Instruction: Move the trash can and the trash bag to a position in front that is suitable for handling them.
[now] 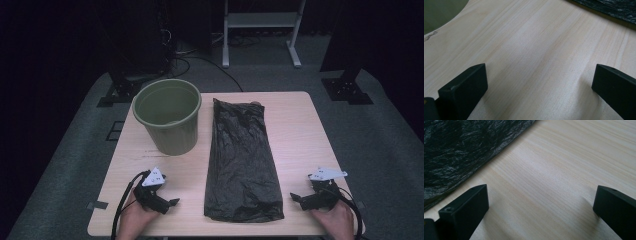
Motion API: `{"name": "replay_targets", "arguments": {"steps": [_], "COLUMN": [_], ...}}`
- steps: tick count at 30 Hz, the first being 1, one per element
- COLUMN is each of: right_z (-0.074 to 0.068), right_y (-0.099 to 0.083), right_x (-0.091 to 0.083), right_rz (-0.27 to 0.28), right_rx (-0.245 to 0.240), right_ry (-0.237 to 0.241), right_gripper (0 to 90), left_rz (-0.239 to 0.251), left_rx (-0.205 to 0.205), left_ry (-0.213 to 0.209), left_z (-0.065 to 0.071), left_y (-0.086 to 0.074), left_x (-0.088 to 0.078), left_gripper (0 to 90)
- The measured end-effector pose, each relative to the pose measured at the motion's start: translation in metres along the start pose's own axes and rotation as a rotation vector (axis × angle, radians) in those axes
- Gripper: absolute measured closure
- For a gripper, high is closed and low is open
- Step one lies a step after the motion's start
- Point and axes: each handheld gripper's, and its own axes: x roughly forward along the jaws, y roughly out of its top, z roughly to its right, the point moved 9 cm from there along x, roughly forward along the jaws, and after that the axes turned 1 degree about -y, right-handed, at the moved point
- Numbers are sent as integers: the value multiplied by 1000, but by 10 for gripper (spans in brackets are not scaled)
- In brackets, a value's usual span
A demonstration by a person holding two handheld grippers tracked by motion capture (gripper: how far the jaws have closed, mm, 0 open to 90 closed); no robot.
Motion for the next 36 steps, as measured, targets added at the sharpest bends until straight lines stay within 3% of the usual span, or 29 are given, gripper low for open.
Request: {"name": "replay_targets", "arguments": {"steps": [6,18,19,23,27,35,36], "right_z": [-2,-42,-45,-52,-56,-64,-66], "right_y": [3,29,30,32,33,34,34], "right_x": [-3,0,2,7,13,21,21], "right_rz": [0,43,42,27,15,-10,-3], "right_rx": [0,-5,-9,-22,-12,-58,-73], "right_ry": [-12,96,106,114,134,89,83], "right_gripper": [0,2,32,52,126,293,409], "left_rz": [0,-1,0,-1,-1,0,0], "left_rx": [1,5,5,5,5,5,5], "left_ry": [0,-5,-5,-5,-5,-6,-5], "left_z": [0,1,1,1,1,1,1], "left_y": [0,0,0,0,0,0,0], "left_x": [0,0,0,0,0,0,0], "left_gripper": [0,0,0,0,0,0,0]}}
